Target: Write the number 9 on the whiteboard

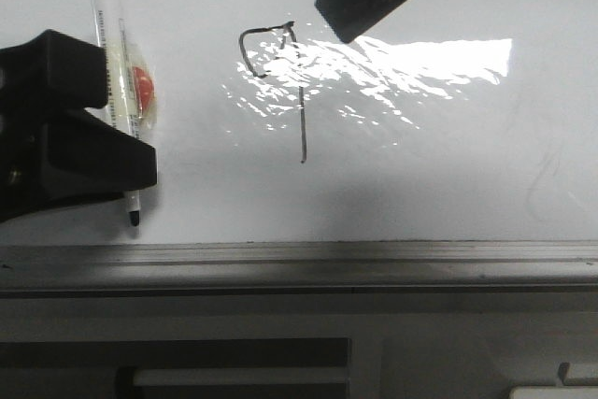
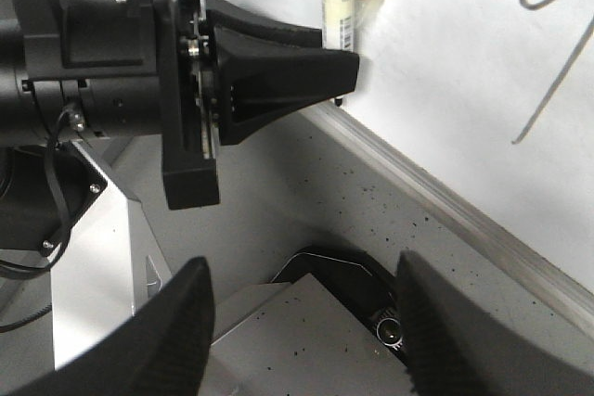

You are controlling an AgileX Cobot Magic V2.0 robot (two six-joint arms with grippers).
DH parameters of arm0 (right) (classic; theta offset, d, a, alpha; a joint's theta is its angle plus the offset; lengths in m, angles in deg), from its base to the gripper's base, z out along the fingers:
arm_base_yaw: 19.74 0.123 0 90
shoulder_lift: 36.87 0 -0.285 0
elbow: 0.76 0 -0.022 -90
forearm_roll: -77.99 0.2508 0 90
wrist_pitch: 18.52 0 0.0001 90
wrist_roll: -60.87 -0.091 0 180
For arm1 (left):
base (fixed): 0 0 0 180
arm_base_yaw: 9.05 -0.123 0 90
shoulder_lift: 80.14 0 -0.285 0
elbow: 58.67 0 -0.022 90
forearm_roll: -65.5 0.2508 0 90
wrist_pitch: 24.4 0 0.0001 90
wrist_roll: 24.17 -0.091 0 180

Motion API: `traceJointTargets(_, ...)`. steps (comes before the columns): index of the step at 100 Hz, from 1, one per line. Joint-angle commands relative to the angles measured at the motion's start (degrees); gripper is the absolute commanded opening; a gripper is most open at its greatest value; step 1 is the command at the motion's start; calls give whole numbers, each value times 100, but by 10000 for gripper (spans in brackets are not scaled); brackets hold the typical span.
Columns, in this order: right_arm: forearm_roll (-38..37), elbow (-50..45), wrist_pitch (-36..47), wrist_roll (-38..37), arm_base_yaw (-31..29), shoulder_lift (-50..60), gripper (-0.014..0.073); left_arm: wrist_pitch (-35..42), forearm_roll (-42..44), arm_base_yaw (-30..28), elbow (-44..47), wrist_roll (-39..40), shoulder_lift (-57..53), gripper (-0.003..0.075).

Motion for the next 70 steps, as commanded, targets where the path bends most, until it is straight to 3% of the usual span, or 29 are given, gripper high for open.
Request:
traceJointTargets(1, 48, 191, 246, 29, -4, 154, 378, 302, -54, -6, -139, 34, 7, -16)
traceJointTargets(14, 48, 191, 246, 29, -4, 154, 378, 302, -54, -6, -139, 34, 7, 52)
traceJointTargets(40, 48, 191, 246, 29, -4, 154, 374, 290, -187, -6, -139, 34, -79, 283)
traceJointTargets(52, 48, 191, 246, 29, -4, 154, 344, 290, -187, -6, -139, 34, -259, 325)
traceJointTargets(70, -37, 191, 270, 89, -4, 177, 292, 113, -187, -6, -139, 5, -576, 328)
